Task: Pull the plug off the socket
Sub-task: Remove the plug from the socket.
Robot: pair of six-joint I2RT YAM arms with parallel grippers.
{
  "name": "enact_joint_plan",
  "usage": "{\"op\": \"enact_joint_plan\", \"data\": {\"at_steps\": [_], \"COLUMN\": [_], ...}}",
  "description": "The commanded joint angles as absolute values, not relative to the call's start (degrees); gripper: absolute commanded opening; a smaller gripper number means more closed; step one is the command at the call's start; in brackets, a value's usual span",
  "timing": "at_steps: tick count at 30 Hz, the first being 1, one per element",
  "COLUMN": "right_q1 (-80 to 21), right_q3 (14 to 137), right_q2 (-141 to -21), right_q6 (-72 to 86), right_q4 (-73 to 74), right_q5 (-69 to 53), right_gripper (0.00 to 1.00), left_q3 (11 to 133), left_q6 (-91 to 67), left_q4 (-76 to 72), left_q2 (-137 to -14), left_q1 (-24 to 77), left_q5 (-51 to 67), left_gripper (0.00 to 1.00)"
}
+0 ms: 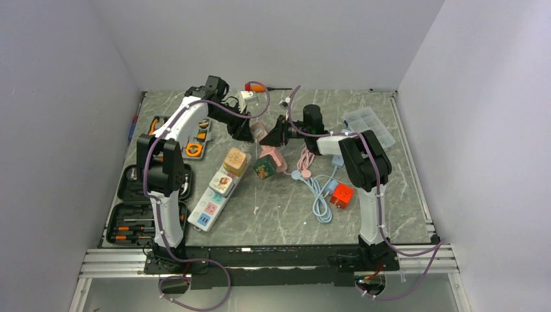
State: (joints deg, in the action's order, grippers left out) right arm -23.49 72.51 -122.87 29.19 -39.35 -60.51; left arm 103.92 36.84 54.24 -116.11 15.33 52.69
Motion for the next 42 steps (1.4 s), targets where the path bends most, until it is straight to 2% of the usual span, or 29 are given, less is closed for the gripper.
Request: {"op": "enact_joint_plan", "data": {"at_steps": [1,8,9,12,13,14,16,18,20,26,27,31,35,37,42], "right_q1": [-24.3,-24.3,-24.3,-24.3,-24.3,-24.3,-24.3,-24.3,-24.3,-23.5,-23.2,-23.0,-23.0,-22.9,-22.6], "right_q3": [73.3,73.0,73.0,73.2,73.1,73.1,72.9,73.0,72.9,72.3,72.0,72.5,73.6,73.9,73.9], "right_q2": [-116.0,-113.8,-113.3,-112.1,-111.8,-111.6,-111.2,-111.3,-111.3,-111.9,-112.1,-111.4,-110.2,-109.6,-108.6], "right_q6": [34.6,37.0,36.7,35.4,35.4,35.5,36.5,36.5,36.1,33.9,34.5,30.6,24.5,21.7,17.9], "right_q4": [-47.6,-50.6,-50.4,-48.5,-48.5,-48.8,-49.7,-49.7,-48.9,-45.5,-46.2,-39.8,-32.0,-28.5,-21.6], "right_q5": [-66.7,-67.8,-67.6,-67.6,-67.7,-67.7,-67.7,-67.6,-67.5,-65.8,-65.8,-63.9,-62.4,-61.7,-59.3], "right_gripper": [0.0,0.0,0.0,0.0,0.0,0.0,0.0,0.0,0.0,0.0,0.0,0.0,0.0,0.0,0.0], "left_q3": [106.7,105.7,105.4,103.2,102.5,102.0,101.5,102.6,104.7,109.8,110.1,112.6,121.1,121.3,119.4], "left_q6": [39.5,39.7,39.0,36.8,36.2,35.7,35.6,37.6,40.3,51.1,52.3,56.2,65.4,64.8,66.1], "left_q4": [55.4,54.6,53.1,48.7,47.3,46.3,46.1,49.1,54.1,69.8,71.1,76.5,89.7,90.4,90.4], "left_q2": [-116.4,-116.8,-116.6,-115.1,-114.6,-114.3,-114.2,-115.2,-116.6,-120.5,-120.6,-121.9,-126.8,-127.5,-126.7], "left_q1": [15.6,15.6,15.6,15.4,15.3,15.3,15.3,15.3,15.2,14.7,14.5,14.3,14.3,14.1,13.2], "left_q5": [57.1,55.5,54.9,53.8,53.6,53.4,54.1,56.3,59.4,67.0,68.0,71.1,77.8,80.7,87.0], "left_gripper": [0.54,0.56,0.66,0.72,0.82,0.86,0.87,0.83,0.75,0.29,0.25,0.18,0.08,0.0,0.0]}}
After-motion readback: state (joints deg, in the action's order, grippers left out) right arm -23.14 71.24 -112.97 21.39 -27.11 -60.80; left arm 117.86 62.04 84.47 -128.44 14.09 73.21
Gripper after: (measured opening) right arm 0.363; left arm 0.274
